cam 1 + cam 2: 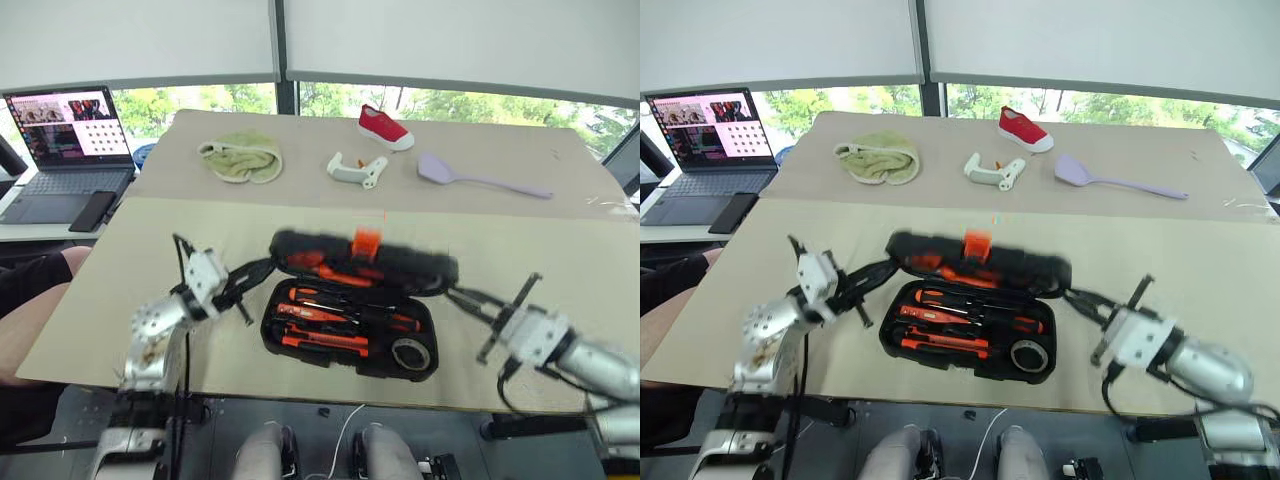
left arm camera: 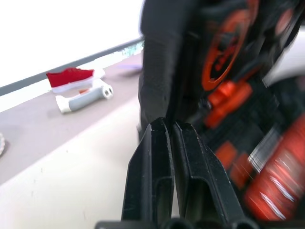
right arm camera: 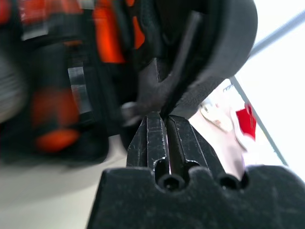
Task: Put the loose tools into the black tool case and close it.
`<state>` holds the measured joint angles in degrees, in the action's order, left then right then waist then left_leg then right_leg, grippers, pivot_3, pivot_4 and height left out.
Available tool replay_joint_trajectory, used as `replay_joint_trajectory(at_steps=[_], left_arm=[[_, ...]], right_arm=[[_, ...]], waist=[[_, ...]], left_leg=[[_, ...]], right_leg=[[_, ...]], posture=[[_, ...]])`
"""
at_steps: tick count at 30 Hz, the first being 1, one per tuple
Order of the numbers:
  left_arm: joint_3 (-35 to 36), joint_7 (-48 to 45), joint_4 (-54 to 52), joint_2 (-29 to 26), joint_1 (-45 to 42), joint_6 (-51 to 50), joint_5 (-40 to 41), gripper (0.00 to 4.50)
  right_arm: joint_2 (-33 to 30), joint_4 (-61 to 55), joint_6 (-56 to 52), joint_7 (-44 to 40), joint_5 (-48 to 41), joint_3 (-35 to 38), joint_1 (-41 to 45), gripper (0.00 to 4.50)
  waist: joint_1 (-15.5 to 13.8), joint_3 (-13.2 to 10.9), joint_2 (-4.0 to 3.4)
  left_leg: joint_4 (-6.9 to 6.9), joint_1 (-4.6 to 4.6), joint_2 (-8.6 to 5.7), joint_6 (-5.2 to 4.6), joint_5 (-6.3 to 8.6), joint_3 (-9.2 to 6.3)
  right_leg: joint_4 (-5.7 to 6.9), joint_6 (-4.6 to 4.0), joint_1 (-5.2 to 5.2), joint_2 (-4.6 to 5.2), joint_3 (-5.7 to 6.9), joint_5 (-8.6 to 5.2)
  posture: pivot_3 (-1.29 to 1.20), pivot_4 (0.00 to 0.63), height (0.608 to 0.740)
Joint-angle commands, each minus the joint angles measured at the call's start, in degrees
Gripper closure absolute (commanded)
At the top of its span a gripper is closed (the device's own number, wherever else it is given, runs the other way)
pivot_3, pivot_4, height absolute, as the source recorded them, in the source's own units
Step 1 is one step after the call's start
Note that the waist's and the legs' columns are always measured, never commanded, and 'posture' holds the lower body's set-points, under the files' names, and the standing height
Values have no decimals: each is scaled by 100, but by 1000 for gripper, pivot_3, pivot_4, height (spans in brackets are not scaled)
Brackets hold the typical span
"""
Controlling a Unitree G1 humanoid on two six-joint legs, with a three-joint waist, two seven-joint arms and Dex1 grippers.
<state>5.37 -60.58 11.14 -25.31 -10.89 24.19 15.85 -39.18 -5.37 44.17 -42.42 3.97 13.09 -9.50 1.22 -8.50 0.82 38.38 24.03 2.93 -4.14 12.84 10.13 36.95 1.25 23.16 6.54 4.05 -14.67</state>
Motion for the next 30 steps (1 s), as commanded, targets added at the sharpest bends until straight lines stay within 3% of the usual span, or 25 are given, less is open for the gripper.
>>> replay_joint_trajectory(at_steps=[1,6,8,12,13,15,16,18,19,22,25,30], left_arm=[[111,-17,68,-220,501,524,-72,3648],[294,40,169,-654,850,30,96,1827],[394,18,474,-953,717,-240,121,1820],[232,-197,986,-1197,114,-447,62,1820],[140,-214,1084,-1175,-147,-565,32,1820],[-13,-282,1232,-1093,-586,-692,-20,1820],[-158,-309,1240,-993,-897,-928,-31,2363],[-392,-329,1313,-826,-1354,-1128,-121,3005],[-502,-311,1345,-749,-1525,-1206,-193,3356],[-899,-400,1505,-593,-1891,-1508,-463,4469],[-1128,-411,1821,-463,-2134,-1408,-698,4469],[-1279,-378,2133,-331,-2342,-1761,-858,4469]], right_arm=[[-102,407,988,186,507,-155,-701,4500],[-512,835,893,338,305,53,-1326,2733],[-698,769,867,409,64,350,-1532,2158],[-1077,-213,-148,-71,-1271,231,-2390,2158],[-1208,-641,-678,-251,-1782,123,-2693,2719],[-1383,-1247,-1246,-515,-2232,-60,-3025,3220],[-1468,-1616,-1743,-587,-2330,-309,-3088,3697],[-1522,-2090,-2391,-639,-2291,-687,-2993,4376],[-1532,-2268,-2729,-637,-2243,-852,-2902,4500],[-1408,-2501,-3474,-551,-1965,-1315,-2312,4500],[-1260,-2560,-4185,-495,-1878,-1652,-1760,4500],[-844,-2607,-5091,-239,-1714,-1889,-543,4500]], waist=[[-3,6,-8],[-65,7,7],[-59,9,5],[-125,9,7],[-168,10,7],[-189,9,10],[-199,10,13],[-203,11,29],[-201,15,39],[-170,17,43],[-133,18,45],[-128,7,64]], left_leg=[[-1,-6,1,-1,0,-2],[-9,-30,-5,-15,9,-15],[-8,-32,-5,-18,11,-14],[-10,-31,-8,-21,13,-21],[-10,-30,-8,-23,14,-24],[-10,-26,-10,-26,15,-32],[-9,-24,-10,-27,15,-34],[-6,-20,-11,-29,16,-36],[-5,-18,-11,-30,16,-37],[3,-7,-13,-39,20,-36],[39,35,-9,-90,-1,-35],[52,53,1,-90,-1,-43]], right_leg=[[1,-3,-1,1,-2,-1],[1,-39,0,39,-3,3],[3,-48,0,67,-3,3],[0,-37,-2,78,10,-29],[-3,-39,-4,80,14,-26],[-4,-40,-7,84,17,3],[-5,-39,-8,84,21,4],[-7,-35,-8,82,32,7],[-8,-35,-9,79,34,7],[-9,-33,-5,54,37,8],[3,-32,2,20,31,9],[4,-40,18,1,28,14]], posture=[[0,150,736],[0,150,736],[0,150,736],[0,150,736],[0,150,736],[0,150,736],[0,150,736],[0,150,736],[0,150,736],[0,150,736],[0,150,736],[0,150,736]])
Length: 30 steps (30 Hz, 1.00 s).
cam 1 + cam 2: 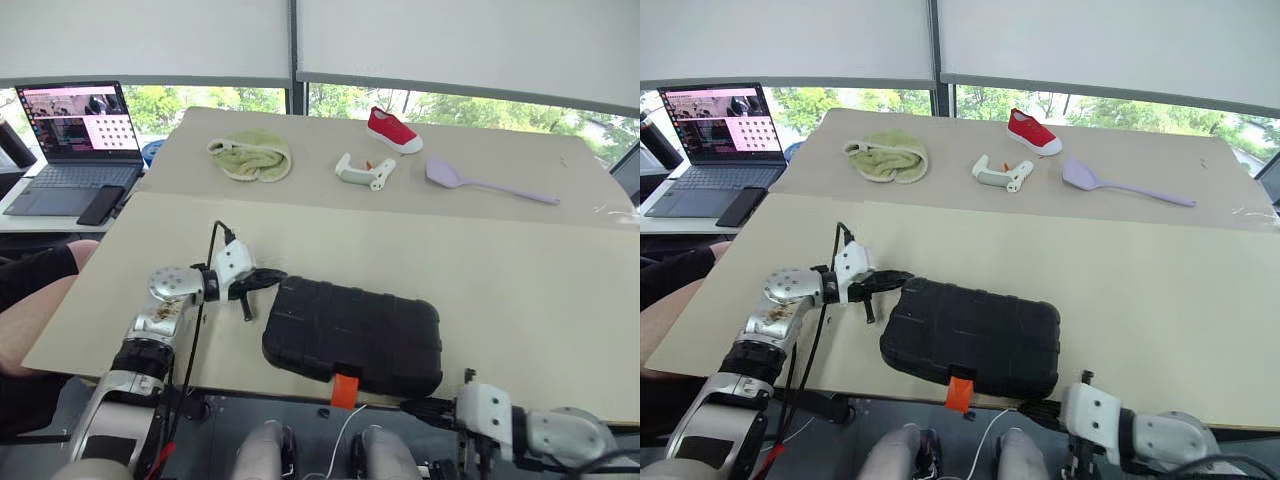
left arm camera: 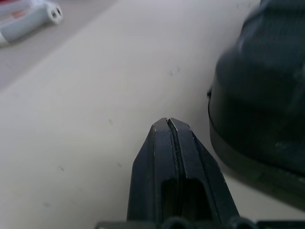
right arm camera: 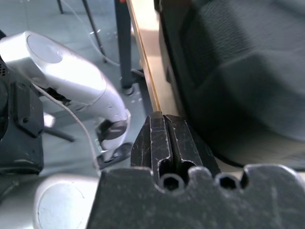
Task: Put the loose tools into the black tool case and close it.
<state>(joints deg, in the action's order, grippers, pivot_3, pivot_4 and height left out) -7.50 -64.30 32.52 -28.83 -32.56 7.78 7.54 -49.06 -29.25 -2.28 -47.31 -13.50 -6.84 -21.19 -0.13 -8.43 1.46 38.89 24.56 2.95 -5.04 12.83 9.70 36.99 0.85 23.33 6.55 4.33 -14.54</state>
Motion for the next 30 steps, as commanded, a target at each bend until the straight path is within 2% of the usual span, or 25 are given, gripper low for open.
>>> replay_joint_trajectory(at_steps=[1,10,14,17,19,24,28,30], left_arm=[[25,-4,-11,45,-157,-118,-10,4469],[270,624,-136,447,-86,-280,51,4469],[485,852,-78,350,-166,-424,51,4469],[677,596,-15,94,-475,-369,212,4469],[784,91,-263,4,-733,-606,595,4469],[344,-852,-1290,-21,-985,-1462,1019,4469],[-231,-990,-2130,173,-833,-2163,1027,4469],[-636,-732,-2200,403,-719,-2224,680,4469]], right_arm=[[172,-247,-596,268,58,121,828,4500],[735,650,-828,614,655,-28,1954,4500],[797,1154,-641,448,762,24,2245,4500],[671,1286,-522,158,535,259,2147,4500],[610,1321,-349,-48,341,446,1995,4500],[618,1081,-316,-518,-369,892,1461,4500],[669,745,-484,-581,-728,1110,1099,4500],[692,523,-519,-581,-835,1119,913,4500]], waist=[[11,0,0],[-52,0,1],[-42,0,1],[-39,-1,1],[-52,-4,5],[-68,-4,5],[-53,-4,5],[-30,-4,5]], left_leg=[[2,4,0,0,0,0],[7,18,-5,0,-1,-4],[9,18,-8,-2,-3,-1],[7,18,-7,3,-6,-2],[7,22,-7,35,-26,-2],[9,25,-14,43,-31,-4],[10,21,-16,39,-29,-4],[10,19,-14,39,-30,-5]], right_leg=[[2,2,4,0,-3,2],[1,4,11,4,1,6],[2,9,9,2,0,8],[3,9,10,0,1,8],[6,8,14,-2,3,8],[-1,16,-3,4,15,5],[-2,21,-10,2,9,4],[0,21,-8,-2,6,4]], posture=[[0,150,736],[0,150,736],[0,150,736],[0,150,736],[0,150,736],[0,150,736],[0,150,736],[0,150,736]])
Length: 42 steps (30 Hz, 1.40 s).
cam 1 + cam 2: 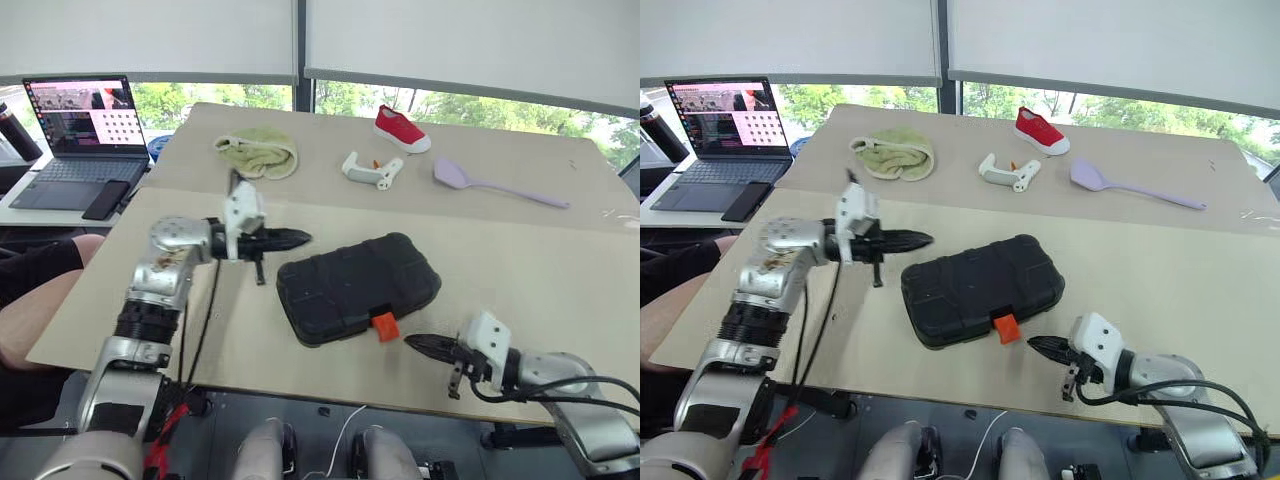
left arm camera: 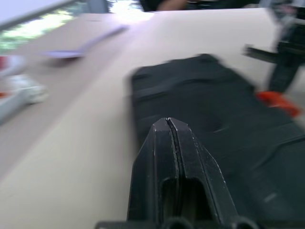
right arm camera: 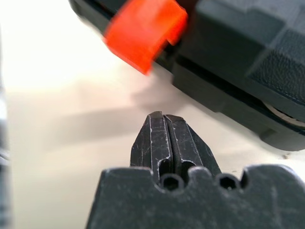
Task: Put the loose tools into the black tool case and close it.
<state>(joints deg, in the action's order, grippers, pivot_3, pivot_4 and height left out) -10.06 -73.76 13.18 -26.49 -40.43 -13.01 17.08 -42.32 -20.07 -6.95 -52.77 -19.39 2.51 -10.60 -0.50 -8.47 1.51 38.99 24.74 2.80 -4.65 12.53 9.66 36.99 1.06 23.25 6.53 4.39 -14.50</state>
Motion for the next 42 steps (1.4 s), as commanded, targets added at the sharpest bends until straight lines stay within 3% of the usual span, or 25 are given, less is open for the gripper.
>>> replay_joint_trajectory(at_steps=[1,8,30,42], left_arm=[[-543,374,-233,261,108,-142,-455,4469],[-1182,839,70,377,522,-336,-1135,4469],[-1108,1050,110,431,542,-529,-1077,4469],[-1119,1038,214,435,539,-509,-1096,4469]], right_arm=[[43,-505,-79,-12,-281,176,-199,4500],[267,-925,-325,218,-219,-159,-30,4500],[656,26,83,315,540,-832,793,4500],[1017,12,492,395,536,-717,754,4500]], waist=[[13,0,0],[4,42,-28],[-11,116,-80],[-8,120,-86]], left_leg=[[-1,-1,0,0,0,0],[-6,-37,3,-51,33,0],[-11,-63,4,-34,52,0],[-11,-63,4,-20,61,0]], right_leg=[[1,0,0,-1,-2,0],[-2,-3,-20,1,-18,-1],[-12,-8,-18,6,-26,-5],[-12,-8,-17,7,-28,-5]], posture=[[0,150,736],[0,150,736],[0,150,736],[0,150,736]])
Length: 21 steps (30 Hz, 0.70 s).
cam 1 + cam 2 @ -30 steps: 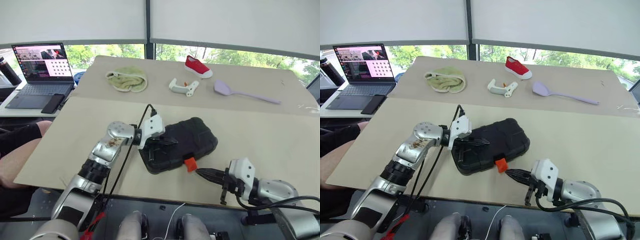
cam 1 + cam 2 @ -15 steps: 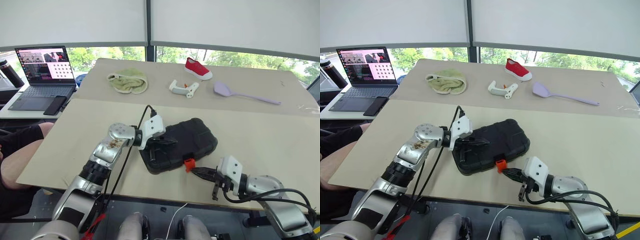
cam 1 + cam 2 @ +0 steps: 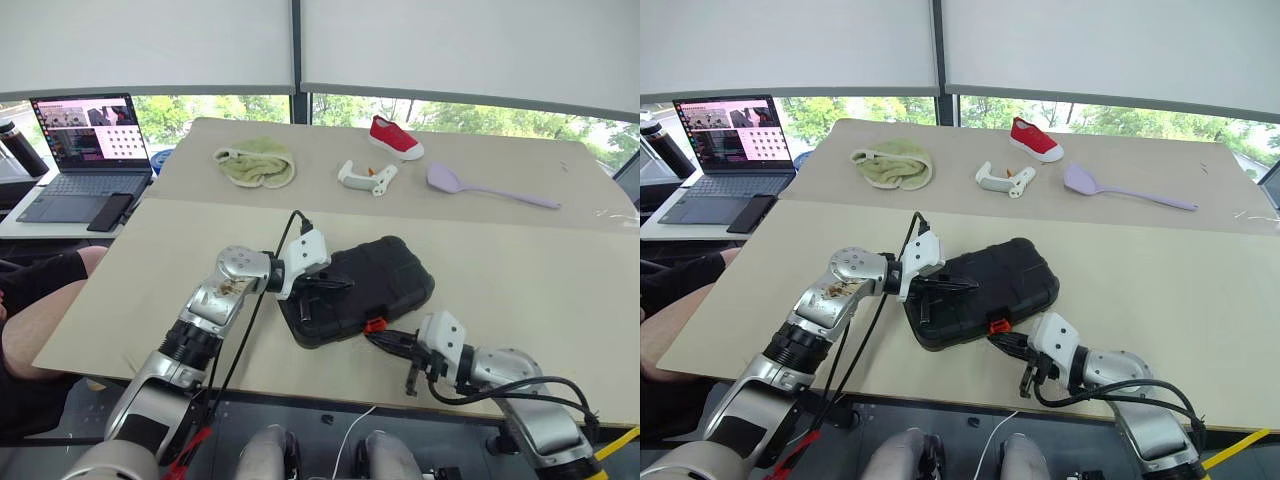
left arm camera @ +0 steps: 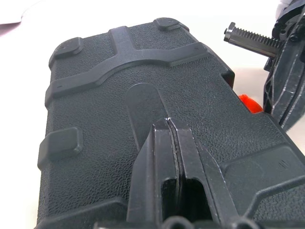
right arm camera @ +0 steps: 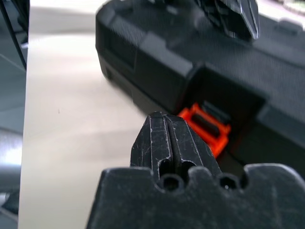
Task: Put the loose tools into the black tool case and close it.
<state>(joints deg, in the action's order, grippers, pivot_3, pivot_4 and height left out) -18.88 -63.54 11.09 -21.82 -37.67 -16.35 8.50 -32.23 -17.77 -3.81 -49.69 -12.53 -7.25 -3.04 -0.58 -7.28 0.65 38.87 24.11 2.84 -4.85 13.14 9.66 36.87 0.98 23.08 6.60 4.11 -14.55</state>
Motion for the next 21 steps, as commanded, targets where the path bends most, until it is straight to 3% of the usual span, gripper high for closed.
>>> replay_joint_trajectory(at_steps=[1,8,21], left_arm=[[-240,14,430,-31,262,-173,-240,4469],[-230,9,424,-54,324,-154,-248,4469],[-256,2,461,-48,284,-201,-264,4469]], right_arm=[[1,-236,163,82,-181,282,-27,4500],[-296,-584,-604,188,-189,346,-639,4500],[343,220,-379,716,288,-83,-117,4500]], waist=[[-1,1,-1],[-3,6,-6],[2,19,-21]], left_leg=[[0,0,0,0,0,0],[-2,-1,1,-2,2,-1],[-6,-4,1,1,4,-2]], right_leg=[[0,0,1,0,0,0],[-4,-3,1,6,0,-2],[-7,-29,4,4,-4,-17]], posture=[[0,150,736],[0,150,736],[0,150,736]])
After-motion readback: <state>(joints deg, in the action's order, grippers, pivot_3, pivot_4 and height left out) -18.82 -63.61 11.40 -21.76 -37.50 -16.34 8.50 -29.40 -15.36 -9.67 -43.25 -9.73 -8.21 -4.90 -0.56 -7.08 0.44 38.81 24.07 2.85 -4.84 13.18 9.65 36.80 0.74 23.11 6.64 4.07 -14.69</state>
